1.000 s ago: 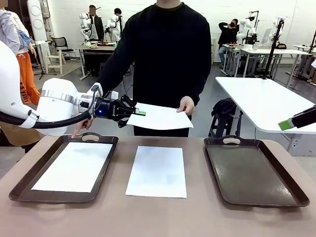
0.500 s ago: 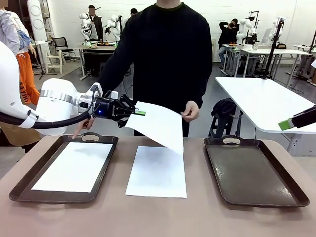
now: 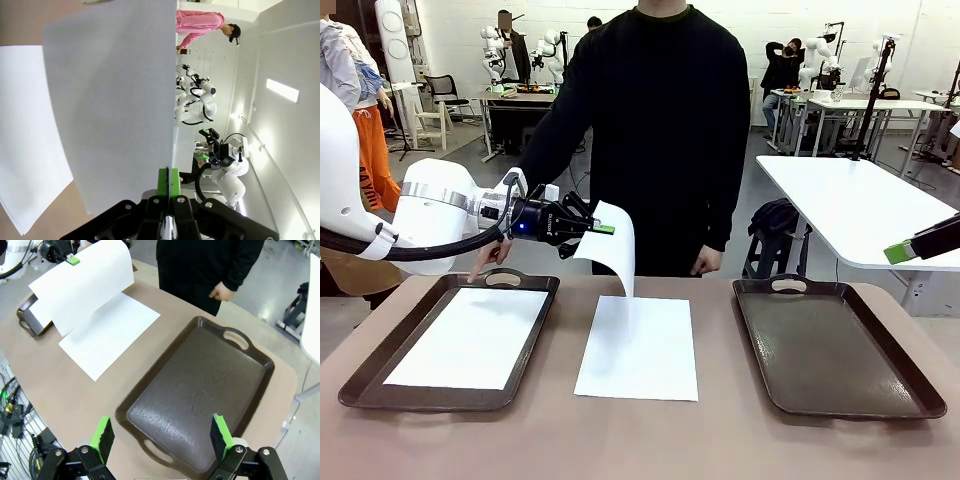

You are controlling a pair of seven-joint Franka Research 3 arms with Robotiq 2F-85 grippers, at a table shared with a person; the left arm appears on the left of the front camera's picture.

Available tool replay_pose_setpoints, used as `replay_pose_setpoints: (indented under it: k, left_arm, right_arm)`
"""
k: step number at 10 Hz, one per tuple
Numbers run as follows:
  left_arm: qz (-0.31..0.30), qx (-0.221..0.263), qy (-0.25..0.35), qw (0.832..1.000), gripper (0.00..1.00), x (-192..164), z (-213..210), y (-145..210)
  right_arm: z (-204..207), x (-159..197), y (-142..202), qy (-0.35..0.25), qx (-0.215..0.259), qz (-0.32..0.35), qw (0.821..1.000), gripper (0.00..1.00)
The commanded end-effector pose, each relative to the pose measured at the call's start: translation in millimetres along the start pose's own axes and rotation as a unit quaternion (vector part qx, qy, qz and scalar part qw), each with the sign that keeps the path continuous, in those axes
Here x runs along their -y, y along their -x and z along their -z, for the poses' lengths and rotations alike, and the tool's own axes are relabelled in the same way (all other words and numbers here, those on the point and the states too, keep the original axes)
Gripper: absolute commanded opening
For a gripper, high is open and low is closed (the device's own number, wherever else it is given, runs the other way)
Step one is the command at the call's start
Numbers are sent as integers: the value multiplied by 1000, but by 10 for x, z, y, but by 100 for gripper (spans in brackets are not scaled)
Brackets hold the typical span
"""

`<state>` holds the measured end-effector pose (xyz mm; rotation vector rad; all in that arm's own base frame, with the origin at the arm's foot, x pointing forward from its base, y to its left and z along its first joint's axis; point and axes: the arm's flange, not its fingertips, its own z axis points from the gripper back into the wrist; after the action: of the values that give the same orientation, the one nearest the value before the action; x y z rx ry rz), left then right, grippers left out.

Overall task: Sort the A4 documents.
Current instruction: Place the A4 Paper in the designated Handle tray.

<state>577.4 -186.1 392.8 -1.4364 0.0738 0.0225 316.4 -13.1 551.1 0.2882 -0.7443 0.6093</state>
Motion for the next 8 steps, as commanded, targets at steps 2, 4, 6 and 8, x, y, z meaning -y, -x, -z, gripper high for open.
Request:
replay_pose_setpoints:
  k: [2, 4, 6, 8]
  left_arm:
    - [-7, 4, -4, 1000, 0, 7, 14, -7]
    - [13, 1, -14, 1000, 1, 44, -78, 34]
    - [38, -13, -50, 998, 1, 201, -267, 177]
    - [39, -26, -75, 996, 1, 263, -451, 359]
  right_arm:
    - [14, 6, 1, -1, 0, 4, 1000, 100]
    - [14, 6, 1, -1, 0, 4, 1000, 100]
    - [14, 6, 1, -1, 0, 4, 1000, 100]
    - [14, 6, 1, -1, 0, 4, 1000, 100]
